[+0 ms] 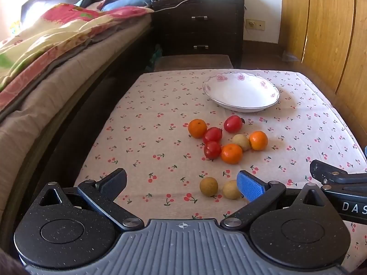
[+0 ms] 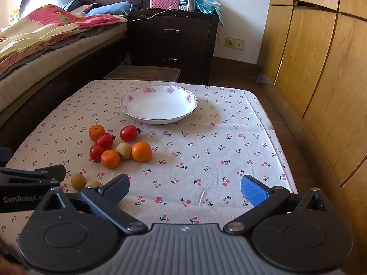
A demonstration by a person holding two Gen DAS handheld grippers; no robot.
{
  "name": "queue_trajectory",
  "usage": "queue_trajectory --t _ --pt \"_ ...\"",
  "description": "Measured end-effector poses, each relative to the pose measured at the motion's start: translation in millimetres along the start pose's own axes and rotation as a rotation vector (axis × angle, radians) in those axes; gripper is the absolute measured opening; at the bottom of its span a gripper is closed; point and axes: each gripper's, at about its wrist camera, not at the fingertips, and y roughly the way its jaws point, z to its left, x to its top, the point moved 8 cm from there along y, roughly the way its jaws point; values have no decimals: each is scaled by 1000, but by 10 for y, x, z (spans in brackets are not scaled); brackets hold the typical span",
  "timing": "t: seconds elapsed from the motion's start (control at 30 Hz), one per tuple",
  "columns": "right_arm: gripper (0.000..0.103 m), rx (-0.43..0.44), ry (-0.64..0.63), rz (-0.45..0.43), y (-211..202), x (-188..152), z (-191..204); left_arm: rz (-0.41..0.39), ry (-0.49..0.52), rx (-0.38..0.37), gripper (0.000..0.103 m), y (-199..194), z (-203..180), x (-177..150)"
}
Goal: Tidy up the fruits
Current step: 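Move both tools toward the fruit pile beside the white bowl, then grasp a brown round fruit with the right tool while the left tool grasps another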
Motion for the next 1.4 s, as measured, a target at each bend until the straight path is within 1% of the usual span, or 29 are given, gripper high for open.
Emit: queue_trajectory --t 0.57,0.7,0.9,1.07,1.13,1.17,1.23,1.27,1.33,1.4 --pt "103 21 12 17 25 -16 29 7 -7 -5 103 -16 14 13" --pt "103 37 8 24 42 -28 56 12 -7 -5 103 -3 29 2" --pt "102 88 -16 49 118 -69 156 28 -4 -6 103 45 79 -45" --pt "96 148 -65 65 184 -111 328 45 -4 -4 102 82 169 -106" --pt "87 178 -91 70 199 -129 404 48 -2 -2 102 80 222 -128" --pt "85 194 -104 75 210 -140 448 48 -3 -3 102 75 244 -134" --pt "76 226 -131 88 252 -171 535 46 -10 -3 102 66 290 -141" --pt "73 241 -145 97 270 -191 579 45 -15 -7 102 61 308 -145" --pt "61 277 -173 119 314 -240 668 49 -18 -15 102 57 329 -160" --pt "54 311 -201 139 365 -276 755 49 -8 -16 102 52 341 -170"
